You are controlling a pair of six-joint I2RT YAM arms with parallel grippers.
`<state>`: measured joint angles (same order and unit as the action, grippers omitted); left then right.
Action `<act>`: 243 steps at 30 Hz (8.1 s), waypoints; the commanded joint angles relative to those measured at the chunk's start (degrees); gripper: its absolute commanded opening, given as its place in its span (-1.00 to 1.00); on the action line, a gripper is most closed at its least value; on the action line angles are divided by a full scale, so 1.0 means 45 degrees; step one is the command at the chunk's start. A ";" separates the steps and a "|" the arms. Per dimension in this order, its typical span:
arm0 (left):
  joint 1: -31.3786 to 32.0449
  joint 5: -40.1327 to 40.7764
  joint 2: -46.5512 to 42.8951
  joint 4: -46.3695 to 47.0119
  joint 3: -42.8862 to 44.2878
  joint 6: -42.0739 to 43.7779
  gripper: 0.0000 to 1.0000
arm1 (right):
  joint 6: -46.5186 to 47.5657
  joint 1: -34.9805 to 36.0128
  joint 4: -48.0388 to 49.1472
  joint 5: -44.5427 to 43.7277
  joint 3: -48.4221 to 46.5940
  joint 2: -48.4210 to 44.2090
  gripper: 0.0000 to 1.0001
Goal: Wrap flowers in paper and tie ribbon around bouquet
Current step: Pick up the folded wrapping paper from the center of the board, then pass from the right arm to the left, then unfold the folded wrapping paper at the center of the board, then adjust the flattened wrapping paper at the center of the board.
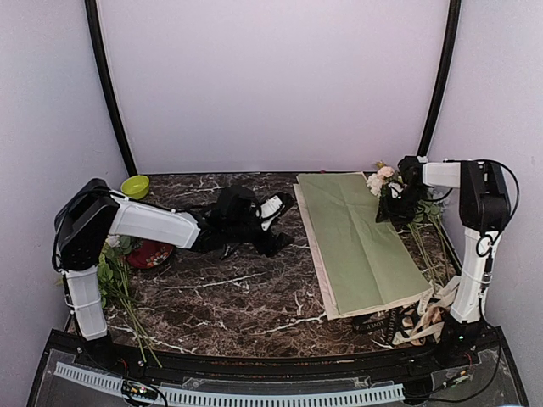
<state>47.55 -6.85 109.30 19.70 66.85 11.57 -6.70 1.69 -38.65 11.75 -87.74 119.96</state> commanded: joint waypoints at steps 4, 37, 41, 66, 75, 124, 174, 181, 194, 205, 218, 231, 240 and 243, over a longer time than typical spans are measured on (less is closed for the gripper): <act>0.0876 -0.0300 0.1369 -0.0051 0.1345 -0.0878 0.51 | 0.0763 0.0082 -0.0144 0.0557 -0.0155 0.0014 0.15; 0.1252 -0.0369 0.3349 -0.1260 0.2656 -0.1447 0.35 | -0.1917 0.0293 0.4148 0.8200 0.2465 -0.1011 -0.46; 0.1211 -0.0411 0.3344 -0.1246 0.2631 -0.1521 0.35 | -0.1893 0.0589 0.4215 0.8532 0.2560 -0.1039 -0.55; 0.1602 -0.2844 -0.3763 0.1225 -0.1757 0.1970 0.98 | -0.9549 0.4310 0.8059 0.2616 0.2489 -0.6266 -1.00; 0.1884 -0.1432 -0.4911 0.2814 -0.3778 0.0967 0.98 | -1.0152 0.6227 0.9050 0.0358 0.2365 -0.6740 -1.00; -0.4038 -0.0158 -0.7427 0.2557 -0.5812 -0.9281 -1.00 | -0.7238 0.3586 0.7223 0.3611 0.0197 -0.0288 0.27; -0.4259 0.2021 -0.9305 0.0804 -0.6023 -0.6929 -1.00 | -0.9953 0.4027 1.0942 0.3898 -0.3062 0.1593 -1.00; -0.5067 0.2582 -0.9223 0.0026 -0.5905 -0.7194 -1.00 | -0.8599 0.3747 0.9999 0.2268 0.2571 -0.3678 -1.00; -0.5432 0.1720 -0.5511 0.0144 -0.5374 -0.7608 -1.00 | -0.9486 0.3469 1.0057 0.0186 1.0279 -0.7688 -1.00; -0.5460 0.1287 -0.3070 0.0513 -0.4731 -0.6909 -1.00 | -0.9776 0.3489 1.0213 -0.0568 1.2006 -0.8513 -1.00; -0.5452 0.2780 -0.3659 -0.2050 -0.3510 -0.5806 0.85 | -0.8944 0.3383 0.5732 -0.6394 1.0924 -1.3010 0.33; -0.3640 0.3527 -0.4322 -0.4378 -0.1756 -0.2300 0.59 | -0.4554 0.4566 0.6406 -0.4368 0.7576 -0.9899 0.22; -0.2069 0.1860 -0.2416 -0.4679 -0.2338 -0.2354 0.56 | -0.2812 0.4575 0.3019 -0.2450 0.3926 -0.4259 0.11; -0.2061 0.2293 -0.1685 -0.4777 -0.2247 -0.2295 0.55 | -0.2770 0.4674 0.3029 -0.2324 0.4140 -0.3380 0.10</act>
<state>38.98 2.85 99.46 -0.30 57.14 0.84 -22.00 22.13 -20.32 -1.72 -68.82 101.32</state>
